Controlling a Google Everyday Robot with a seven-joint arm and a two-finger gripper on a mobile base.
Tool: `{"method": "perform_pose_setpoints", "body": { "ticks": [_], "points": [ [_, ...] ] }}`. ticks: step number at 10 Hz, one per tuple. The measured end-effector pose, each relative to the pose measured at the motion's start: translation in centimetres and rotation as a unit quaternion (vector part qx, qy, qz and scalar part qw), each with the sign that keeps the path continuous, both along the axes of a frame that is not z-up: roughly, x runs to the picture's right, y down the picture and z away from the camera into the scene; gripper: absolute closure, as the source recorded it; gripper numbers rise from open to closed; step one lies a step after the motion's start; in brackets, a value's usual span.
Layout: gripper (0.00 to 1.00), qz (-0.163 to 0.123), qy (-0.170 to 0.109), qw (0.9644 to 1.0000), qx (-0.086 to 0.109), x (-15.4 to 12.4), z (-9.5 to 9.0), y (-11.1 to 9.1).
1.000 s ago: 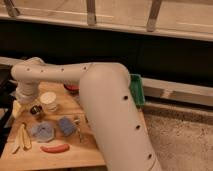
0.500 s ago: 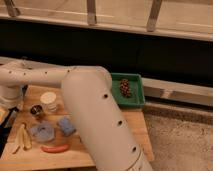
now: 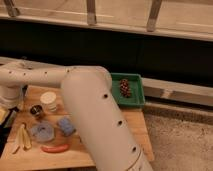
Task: Stack cups into tray
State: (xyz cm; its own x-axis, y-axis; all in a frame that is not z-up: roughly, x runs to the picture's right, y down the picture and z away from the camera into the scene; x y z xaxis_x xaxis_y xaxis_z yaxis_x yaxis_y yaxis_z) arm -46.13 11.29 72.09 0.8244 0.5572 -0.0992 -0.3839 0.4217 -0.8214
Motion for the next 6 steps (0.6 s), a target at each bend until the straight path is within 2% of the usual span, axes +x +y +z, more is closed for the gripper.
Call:
{"method": "perform_pose_setpoints", "body": {
  "ticks": [2,6],
  "points": [
    [0.29,0.002,0.013,0.9999,-0.003,0.5,1.0,0.3],
    [0.29,0.015,0.042,0.9987,-0.023,3.3,3.6,0.6]
  ]
}}
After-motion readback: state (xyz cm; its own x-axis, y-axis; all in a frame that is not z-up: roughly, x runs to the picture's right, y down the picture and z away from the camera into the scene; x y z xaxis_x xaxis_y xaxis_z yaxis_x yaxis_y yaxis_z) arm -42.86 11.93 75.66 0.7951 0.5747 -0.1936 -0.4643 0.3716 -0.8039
